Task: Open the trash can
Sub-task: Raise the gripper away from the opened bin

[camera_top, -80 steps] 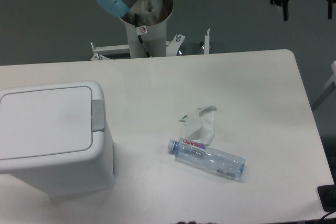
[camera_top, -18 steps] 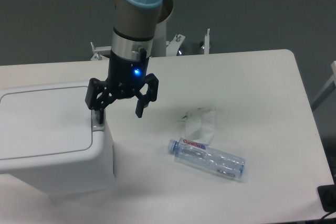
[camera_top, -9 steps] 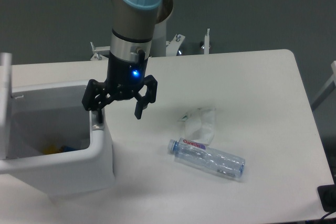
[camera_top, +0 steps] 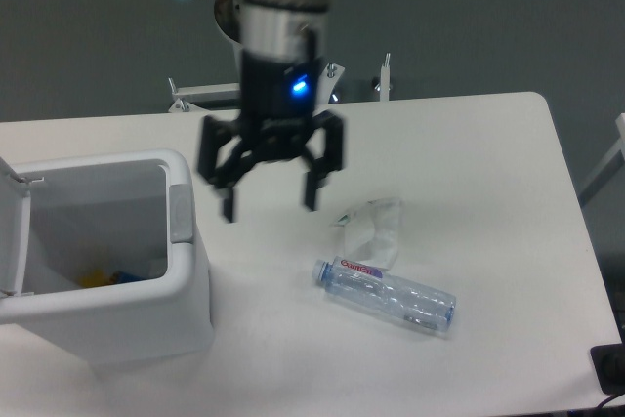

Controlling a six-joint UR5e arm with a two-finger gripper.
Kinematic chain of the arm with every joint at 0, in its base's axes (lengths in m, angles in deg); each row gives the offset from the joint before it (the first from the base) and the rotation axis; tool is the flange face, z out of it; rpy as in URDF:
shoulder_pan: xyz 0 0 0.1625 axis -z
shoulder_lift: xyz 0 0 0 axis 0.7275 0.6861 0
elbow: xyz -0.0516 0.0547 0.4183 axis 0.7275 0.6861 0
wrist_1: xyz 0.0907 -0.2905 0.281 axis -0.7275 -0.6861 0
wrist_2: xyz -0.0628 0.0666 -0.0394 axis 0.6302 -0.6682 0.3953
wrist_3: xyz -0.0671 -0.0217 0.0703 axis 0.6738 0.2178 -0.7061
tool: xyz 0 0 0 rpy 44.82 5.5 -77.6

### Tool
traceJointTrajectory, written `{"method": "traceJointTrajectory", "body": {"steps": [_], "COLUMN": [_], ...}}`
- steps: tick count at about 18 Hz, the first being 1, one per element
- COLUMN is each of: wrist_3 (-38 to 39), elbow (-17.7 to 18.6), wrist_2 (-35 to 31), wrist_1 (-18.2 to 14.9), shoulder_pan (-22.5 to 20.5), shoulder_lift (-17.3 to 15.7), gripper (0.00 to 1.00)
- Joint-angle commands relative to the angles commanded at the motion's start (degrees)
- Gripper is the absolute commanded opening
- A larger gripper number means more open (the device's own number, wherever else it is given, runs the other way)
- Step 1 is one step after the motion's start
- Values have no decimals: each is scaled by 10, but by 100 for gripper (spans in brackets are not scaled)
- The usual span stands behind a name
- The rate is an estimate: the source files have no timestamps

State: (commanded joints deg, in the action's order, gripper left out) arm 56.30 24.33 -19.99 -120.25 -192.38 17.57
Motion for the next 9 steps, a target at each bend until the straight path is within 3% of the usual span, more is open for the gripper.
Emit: {"method": "traceJointTrajectory", "body": {"steps": [3, 4, 8, 9], "wrist_3": [-135, -196, -440, -481], "elbow": [8, 9, 24, 25], "wrist_2": [-1, -6, -127, -145], "wrist_1": [-22, -46, -110, -110], "shoulder_pan": [-83, -103, -119, -121], "shoulder_lift": [-4, -4, -4, -3], "gripper": [100, 100, 100, 100]}}
